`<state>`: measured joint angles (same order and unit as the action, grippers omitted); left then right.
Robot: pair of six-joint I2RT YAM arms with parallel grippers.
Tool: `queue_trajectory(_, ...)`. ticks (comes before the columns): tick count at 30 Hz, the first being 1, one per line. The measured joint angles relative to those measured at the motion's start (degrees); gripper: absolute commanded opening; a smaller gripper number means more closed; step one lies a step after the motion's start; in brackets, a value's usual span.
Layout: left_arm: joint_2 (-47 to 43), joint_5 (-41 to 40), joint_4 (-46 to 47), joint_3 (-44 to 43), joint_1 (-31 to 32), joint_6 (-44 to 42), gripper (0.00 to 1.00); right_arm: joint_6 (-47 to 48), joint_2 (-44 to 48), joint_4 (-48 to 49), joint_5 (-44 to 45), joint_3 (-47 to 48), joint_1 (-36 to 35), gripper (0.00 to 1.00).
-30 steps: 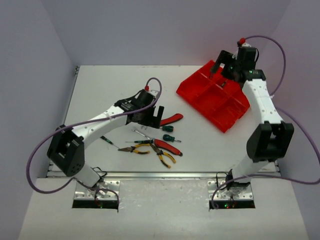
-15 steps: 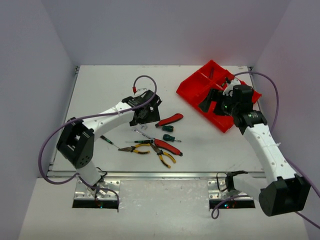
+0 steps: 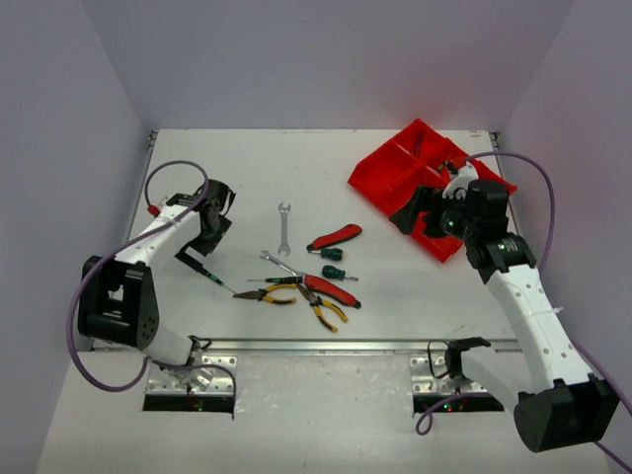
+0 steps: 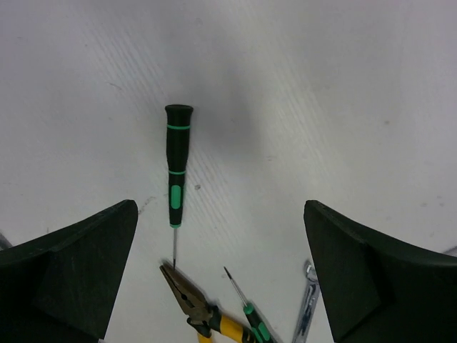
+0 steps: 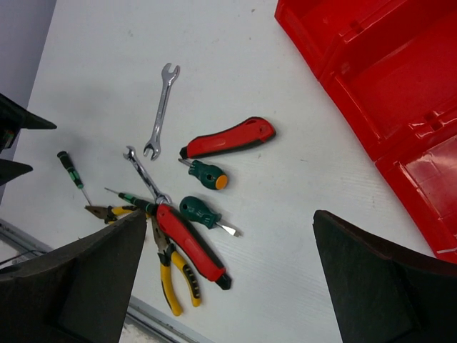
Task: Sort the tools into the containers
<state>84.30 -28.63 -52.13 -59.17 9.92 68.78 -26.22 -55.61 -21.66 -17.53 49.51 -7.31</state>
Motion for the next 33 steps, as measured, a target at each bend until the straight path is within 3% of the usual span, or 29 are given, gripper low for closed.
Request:
queue_trajectory(11, 12.33, 1.94, 3.98, 3.47, -5.06, 1.29, 0.79, 0.72, 0.64, 0.1, -2.48, -0.48, 0.0, 0.99)
queue_trajectory(12, 12.81, 2.22, 4.37, 4.07, -5.1, 1.68, 0.73, 0.74, 0.75, 0.18, -2.48, -0.57, 0.0, 0.99)
queue_trajectory(14, 12.46, 2.21, 6.0, 4.91, -5.12, 2.02, 0.44, 0.74, 0.93, 0.21, -2.51, -0.79, 0.0, 0.99)
queue_trajectory(16, 12.03, 2.54, 8.19, 5.93, -5.13, 2.1, 0.23, 0.72, 1.03, 0.2, -2.55, -0.95, 0.0, 0.99)
queue_trajectory(18, 11.7, 3.01, 11.3, 6.95, -5.14, 1.9, 0.04, 0.72, 1.03, 0.21, -2.63, -0.98, 0.0, 0.99)
queue_trajectory(19, 11.55, 3.26, 12.49, 7.27, -5.13, 1.44, 0.0, 0.72, 1.04, 0.22, -2.68, -0.98, 0.0, 0.99)
queue_trajectory(27, 6.25, 4.88, 20.64, 13.54, -5.14, -3.31, 0.0, -0.81, 1.85, 3.82, -7.67, -2.69, 0.0, 0.99)
queue_trajectory(33, -8.14, 11.42, 26.2, 22.67, -4.7, -11.61, 0.0, -9.11, -2.82, 13.86, -23.4, -3.79, -0.06, 0.99)
